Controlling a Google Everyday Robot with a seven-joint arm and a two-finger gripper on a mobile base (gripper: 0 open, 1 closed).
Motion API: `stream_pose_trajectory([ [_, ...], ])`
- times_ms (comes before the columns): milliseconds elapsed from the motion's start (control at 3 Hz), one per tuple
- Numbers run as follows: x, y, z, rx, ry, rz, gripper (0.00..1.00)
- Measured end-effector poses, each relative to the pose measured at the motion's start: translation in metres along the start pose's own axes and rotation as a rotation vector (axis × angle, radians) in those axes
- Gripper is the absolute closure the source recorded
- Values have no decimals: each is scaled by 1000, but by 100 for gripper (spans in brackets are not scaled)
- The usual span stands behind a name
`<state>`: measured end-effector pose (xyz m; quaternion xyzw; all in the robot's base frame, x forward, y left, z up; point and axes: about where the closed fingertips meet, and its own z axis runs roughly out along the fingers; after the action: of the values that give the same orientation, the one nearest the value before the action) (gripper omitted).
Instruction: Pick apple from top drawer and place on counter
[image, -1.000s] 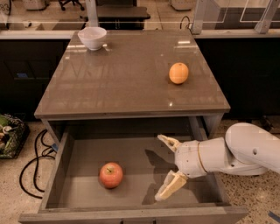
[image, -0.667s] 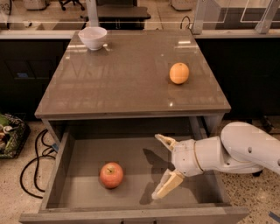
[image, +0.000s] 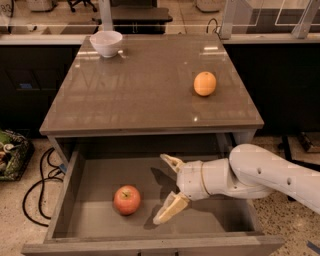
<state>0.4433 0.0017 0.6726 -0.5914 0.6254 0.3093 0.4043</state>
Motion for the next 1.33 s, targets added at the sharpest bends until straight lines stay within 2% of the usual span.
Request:
stream_pose_trajectory([
  [667,3,6,46,-43,-62,23,0],
  [1333,10,9,84,-78,-52,36,0],
])
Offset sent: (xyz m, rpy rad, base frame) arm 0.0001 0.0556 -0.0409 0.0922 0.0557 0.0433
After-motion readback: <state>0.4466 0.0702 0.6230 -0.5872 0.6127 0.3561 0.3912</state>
